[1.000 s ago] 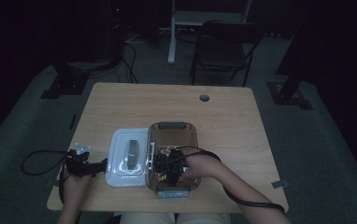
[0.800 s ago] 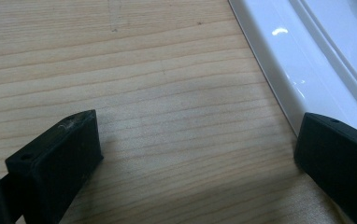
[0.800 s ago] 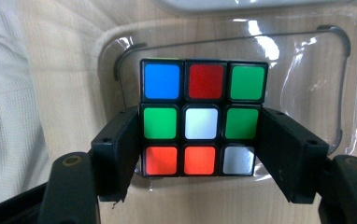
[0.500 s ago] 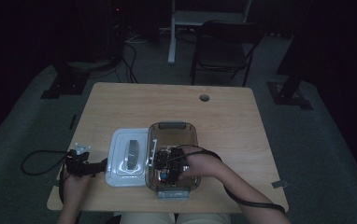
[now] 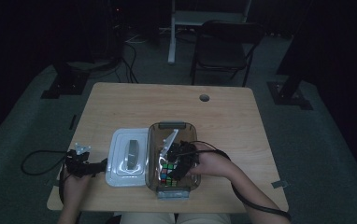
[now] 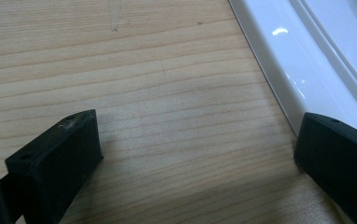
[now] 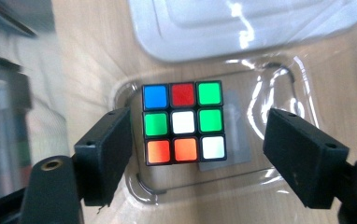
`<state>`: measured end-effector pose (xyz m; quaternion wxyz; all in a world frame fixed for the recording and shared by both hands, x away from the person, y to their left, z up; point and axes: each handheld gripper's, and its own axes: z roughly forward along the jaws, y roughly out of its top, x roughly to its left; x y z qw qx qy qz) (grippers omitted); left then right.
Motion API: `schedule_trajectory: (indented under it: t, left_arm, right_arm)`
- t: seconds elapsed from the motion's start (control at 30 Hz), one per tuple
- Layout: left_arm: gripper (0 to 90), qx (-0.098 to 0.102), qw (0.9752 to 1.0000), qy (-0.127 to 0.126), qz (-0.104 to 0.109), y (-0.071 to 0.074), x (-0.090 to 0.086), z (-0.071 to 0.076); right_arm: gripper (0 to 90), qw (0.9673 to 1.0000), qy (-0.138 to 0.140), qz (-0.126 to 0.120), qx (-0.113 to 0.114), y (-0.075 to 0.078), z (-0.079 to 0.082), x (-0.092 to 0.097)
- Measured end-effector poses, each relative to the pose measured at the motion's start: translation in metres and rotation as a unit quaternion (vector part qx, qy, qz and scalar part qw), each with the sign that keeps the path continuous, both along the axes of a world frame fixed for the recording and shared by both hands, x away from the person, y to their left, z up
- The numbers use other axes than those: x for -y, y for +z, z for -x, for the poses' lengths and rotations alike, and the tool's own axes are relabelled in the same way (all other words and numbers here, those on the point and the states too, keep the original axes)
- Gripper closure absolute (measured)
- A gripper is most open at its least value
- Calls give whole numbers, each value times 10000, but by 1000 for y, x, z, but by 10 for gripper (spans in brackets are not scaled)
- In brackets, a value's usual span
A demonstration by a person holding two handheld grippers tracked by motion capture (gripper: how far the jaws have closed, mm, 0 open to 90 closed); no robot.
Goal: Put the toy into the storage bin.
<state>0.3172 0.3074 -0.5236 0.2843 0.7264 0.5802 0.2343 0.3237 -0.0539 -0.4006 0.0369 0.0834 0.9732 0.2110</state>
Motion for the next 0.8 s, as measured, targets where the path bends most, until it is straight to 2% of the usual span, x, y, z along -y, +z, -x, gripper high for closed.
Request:
schedule_trajectory:
  t: [0.1, 0.17, 0.2, 0.23, 0.33, 0.4, 0.43, 0.47, 0.5, 0.57, 0.6, 0.67, 0.73, 0.8]
  left_arm:
    - [13, -6, 10000, -4, -3, 0, 0, 0]
    - [13, -9, 10000, -6, -6, 0, 0, 0]
    - [13, -8, 10000, -5, -5, 0, 0, 0]
    - [13, -9, 10000, -5, -4, 0, 0, 0]
    - [13, -7, 10000, -3, -2, 0, 0, 0]
    - [13, -8, 10000, -3, -4, 0, 0, 0]
    - [13, -8, 10000, -3, -4, 0, 0, 0]
    - [13, -5, 10000, -1, -1, 0, 0, 0]
    - [13, -8, 10000, -3, -4, 0, 0, 0]
    - [13, -7, 10000, -3, -4, 0, 0, 0]
    - [13, -8, 10000, -3, -4, 0, 0, 0]
    - [13, -15, 10000, -5, -4, 0, 0, 0]
    - [13, -3, 10000, -1, -2, 0, 0, 0]
    - [13, -3, 10000, 1, 1, 0, 0, 0]
  right_arm:
    - [195, 9988, -160, -458, 68, 6, 1, 14]
    - [170, 9969, -235, -744, 13, 8, 0, 22]
    - [115, 9956, -266, -900, -11, 9, 1, 28]
    - [115, 9946, -256, -1008, -42, 9, 0, 33]
    - [115, 9899, -459, -1340, -83, 10, -1, 47]
    - [115, 9834, -636, -1698, -12, 11, -2, 57]
    - [115, 9834, -636, -1698, -12, 11, -2, 57]
    - [115, 9760, -809, -2018, 95, 13, -2, 68]
    - [115, 9724, -895, -2150, 139, 14, -2, 72]
    - [115, 9629, -1076, -2470, 158, 16, -3, 85]
    - [115, 9585, -1167, -2590, 263, 17, -3, 91]
    - [115, 9526, -1327, -2716, 355, 18, -3, 101]
    - [115, 9461, -1523, -2799, 579, 17, -2, 110]
    - [115, 9430, -1669, -2810, 633, 16, -2, 117]
